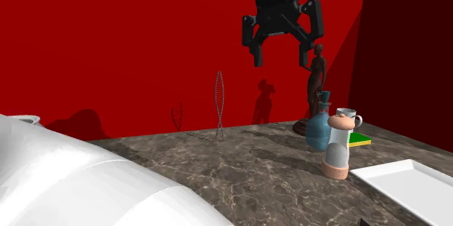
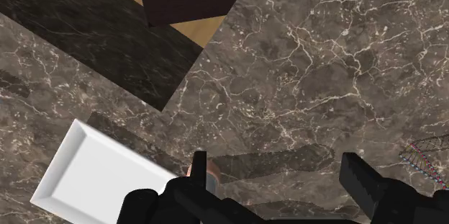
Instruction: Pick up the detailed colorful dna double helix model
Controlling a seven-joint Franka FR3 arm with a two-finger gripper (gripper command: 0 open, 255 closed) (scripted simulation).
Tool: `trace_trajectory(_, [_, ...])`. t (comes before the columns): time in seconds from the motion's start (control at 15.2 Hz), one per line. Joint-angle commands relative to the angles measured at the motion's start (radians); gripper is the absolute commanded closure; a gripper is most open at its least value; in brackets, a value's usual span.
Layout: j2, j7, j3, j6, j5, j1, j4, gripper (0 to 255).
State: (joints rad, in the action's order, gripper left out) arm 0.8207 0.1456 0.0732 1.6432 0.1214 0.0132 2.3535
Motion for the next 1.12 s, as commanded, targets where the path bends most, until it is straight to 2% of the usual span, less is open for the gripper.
trace_trajectory(0.0, [0.000,0.000,0.000,0.000,0.000,0.000,0.000,0])
trace_trajectory(0.53, [-0.223,0.029,-0.049,0.108,-0.109,0.083,-0.110,0])
trace_trajectory(1.06, [-0.454,0.039,-0.096,0.176,-0.201,0.155,-0.278,0])
